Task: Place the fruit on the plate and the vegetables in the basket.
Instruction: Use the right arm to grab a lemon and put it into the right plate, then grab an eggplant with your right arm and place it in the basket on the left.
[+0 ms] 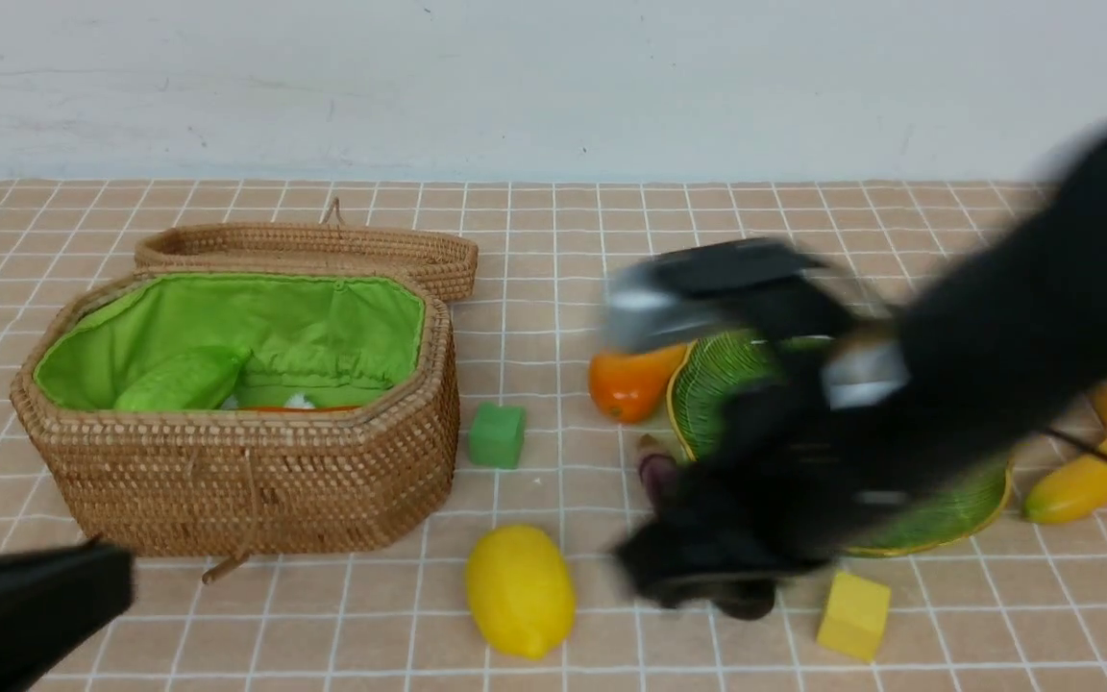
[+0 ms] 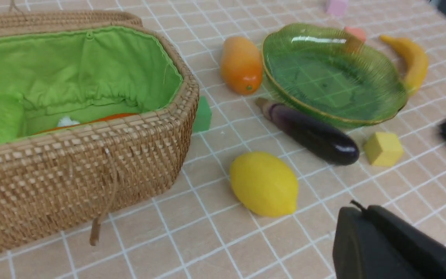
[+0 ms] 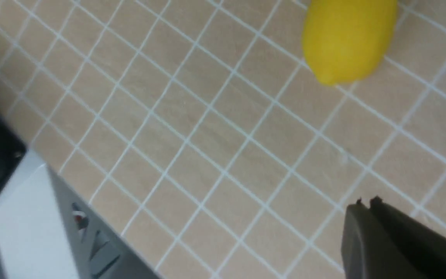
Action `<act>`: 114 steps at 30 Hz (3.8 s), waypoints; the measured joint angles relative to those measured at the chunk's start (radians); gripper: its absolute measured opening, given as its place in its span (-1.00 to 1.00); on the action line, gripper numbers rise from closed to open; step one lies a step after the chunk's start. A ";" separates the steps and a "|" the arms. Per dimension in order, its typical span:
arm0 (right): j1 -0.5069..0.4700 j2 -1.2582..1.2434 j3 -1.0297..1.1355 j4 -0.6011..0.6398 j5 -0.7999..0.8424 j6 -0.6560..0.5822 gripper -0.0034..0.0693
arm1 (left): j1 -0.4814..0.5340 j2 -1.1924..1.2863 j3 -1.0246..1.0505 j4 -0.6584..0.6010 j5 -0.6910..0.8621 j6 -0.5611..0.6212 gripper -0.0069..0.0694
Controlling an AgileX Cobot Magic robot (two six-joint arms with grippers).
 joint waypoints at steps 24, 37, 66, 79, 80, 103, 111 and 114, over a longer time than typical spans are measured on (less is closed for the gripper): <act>0.011 0.631 -0.346 -0.224 -0.043 0.200 0.67 | 0.000 -0.123 0.051 0.012 -0.096 0.010 -0.85; -0.207 0.333 -0.351 -0.405 0.171 0.255 0.67 | 0.000 -0.123 0.051 0.014 -0.251 0.068 -0.85; -0.330 0.211 -0.083 -0.240 0.050 0.169 0.40 | 0.000 -0.123 0.051 -0.138 -0.268 0.089 -0.85; -0.205 0.284 0.073 -0.227 -0.216 0.206 0.74 | 0.000 -0.123 0.051 -0.139 -0.268 0.089 -0.85; -0.205 0.296 0.073 -0.227 -0.223 0.206 0.74 | 0.000 -0.123 0.051 -0.139 -0.268 0.089 -0.85; -0.191 0.400 0.073 -0.224 -0.297 0.206 0.21 | 0.000 -0.123 0.051 -0.134 -0.198 0.089 -0.85; -0.060 0.269 -0.144 -0.161 -0.240 0.088 0.21 | 0.000 -0.123 0.051 0.025 -0.113 0.089 -0.84; -0.039 0.298 -0.369 -0.062 -0.244 -0.090 0.21 | 0.000 -0.123 0.051 0.067 -0.096 0.074 -0.84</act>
